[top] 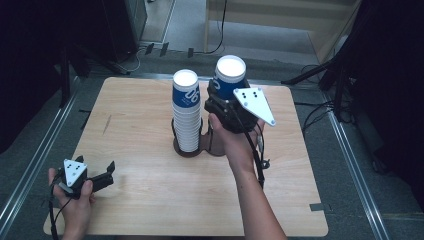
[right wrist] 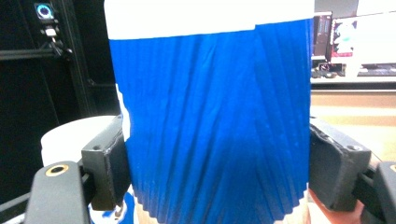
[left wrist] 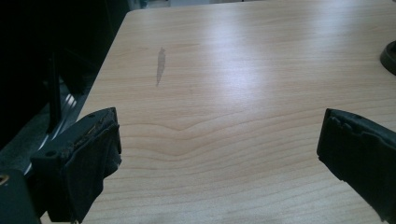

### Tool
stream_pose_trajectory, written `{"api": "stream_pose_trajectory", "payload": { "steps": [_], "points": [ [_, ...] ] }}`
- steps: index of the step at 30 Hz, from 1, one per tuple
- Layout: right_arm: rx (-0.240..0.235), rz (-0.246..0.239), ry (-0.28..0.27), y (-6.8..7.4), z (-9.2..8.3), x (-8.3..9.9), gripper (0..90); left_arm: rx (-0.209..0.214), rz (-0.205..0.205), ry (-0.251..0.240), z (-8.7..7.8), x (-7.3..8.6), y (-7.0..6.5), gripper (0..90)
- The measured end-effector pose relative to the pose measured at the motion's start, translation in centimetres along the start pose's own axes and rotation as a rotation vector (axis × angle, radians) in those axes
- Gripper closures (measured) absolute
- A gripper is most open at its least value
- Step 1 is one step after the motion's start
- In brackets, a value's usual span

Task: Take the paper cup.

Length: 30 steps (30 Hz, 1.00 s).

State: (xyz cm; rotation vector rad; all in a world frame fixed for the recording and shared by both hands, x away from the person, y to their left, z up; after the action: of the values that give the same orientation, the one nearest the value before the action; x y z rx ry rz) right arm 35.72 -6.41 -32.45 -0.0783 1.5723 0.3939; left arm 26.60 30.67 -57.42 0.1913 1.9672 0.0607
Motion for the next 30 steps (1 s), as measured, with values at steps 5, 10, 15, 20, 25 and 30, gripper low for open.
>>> {"api": "stream_pose_trajectory", "payload": {
  "steps": [5, 10, 15, 20, 25, 30],
  "points": [
    [0.010, 0.011, 0.015, -1.1, -0.9, 1.2, 20.2, 0.002, 0.000, -0.002, 0.0, 0.0, -0.1, 0.3],
    [0.027, 0.005, 0.039, -2.6, -2.1, 3.3, 20.2, 0.031, 0.011, -0.014, 0.0, -0.1, -0.3, 0.4],
    [0.033, -0.009, 0.050, -3.1, -2.8, 4.4, 20.2, 0.061, 0.011, -0.028, 0.0, -0.2, -0.5, 0.4],
    [0.028, -0.026, 0.061, -3.4, -3.8, 5.8, 20.1, 0.100, -0.009, -0.037, 0.1, -0.3, -0.5, 0.4],
    [0.036, -0.036, 0.077, -3.8, -4.9, 8.0, 20.2, 0.108, -0.009, -0.038, 0.1, -0.4, -0.5, 0.4],
    [0.053, -0.041, 0.098, -4.5, -5.8, 10.5, 20.4, 0.098, 0.035, 0.023, 0.1, -0.5, -0.9, 0.4]
  ]
}}
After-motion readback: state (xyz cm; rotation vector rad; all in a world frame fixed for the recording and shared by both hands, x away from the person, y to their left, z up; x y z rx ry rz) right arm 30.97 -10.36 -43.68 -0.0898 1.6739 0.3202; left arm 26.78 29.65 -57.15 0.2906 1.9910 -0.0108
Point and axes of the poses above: each handheld gripper's, and its own axes: z roughly forward along the jaws, x roughly out of its underside, y roughly to its left, the point moved 6 cm from there along z, roughly forward along the jaws, and after that the axes turned 7 degrees about z, right-handed, at the moved point
